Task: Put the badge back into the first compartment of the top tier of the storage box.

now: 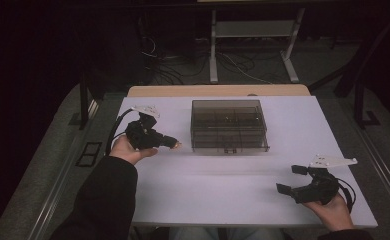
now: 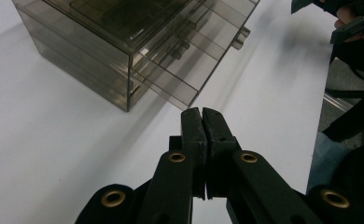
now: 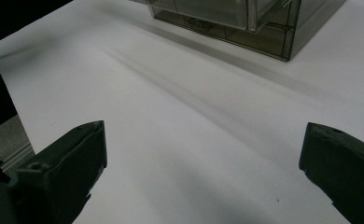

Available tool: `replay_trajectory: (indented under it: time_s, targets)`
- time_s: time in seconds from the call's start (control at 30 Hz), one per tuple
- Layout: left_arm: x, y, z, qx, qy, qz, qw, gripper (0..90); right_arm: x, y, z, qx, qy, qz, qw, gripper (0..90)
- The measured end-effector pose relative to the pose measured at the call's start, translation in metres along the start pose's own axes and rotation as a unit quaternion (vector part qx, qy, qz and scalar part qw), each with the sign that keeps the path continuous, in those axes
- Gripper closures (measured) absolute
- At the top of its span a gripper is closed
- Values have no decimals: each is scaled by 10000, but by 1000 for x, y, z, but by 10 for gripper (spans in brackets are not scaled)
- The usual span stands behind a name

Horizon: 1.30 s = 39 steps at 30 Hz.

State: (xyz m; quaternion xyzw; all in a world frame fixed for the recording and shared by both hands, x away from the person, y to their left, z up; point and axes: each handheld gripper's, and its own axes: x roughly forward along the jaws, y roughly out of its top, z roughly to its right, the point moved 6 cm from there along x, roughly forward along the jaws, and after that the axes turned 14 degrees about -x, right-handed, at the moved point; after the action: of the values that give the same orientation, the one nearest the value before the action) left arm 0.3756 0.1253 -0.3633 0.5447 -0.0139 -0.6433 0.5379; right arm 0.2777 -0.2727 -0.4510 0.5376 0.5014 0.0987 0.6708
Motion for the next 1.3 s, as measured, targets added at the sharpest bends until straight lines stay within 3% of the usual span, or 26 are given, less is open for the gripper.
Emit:
replay_trajectory:
  time_s: [0.7, 1.3]
  targets:
    - [1, 29, 15, 246, -29, 70, 9997, 882, -1, 0, 0, 15, -6, 12, 10000, 3]
    - [10, 51, 24, 324, -18, 127, 9994, 882, -1, 0, 0, 32, 1, 5, 10000, 3]
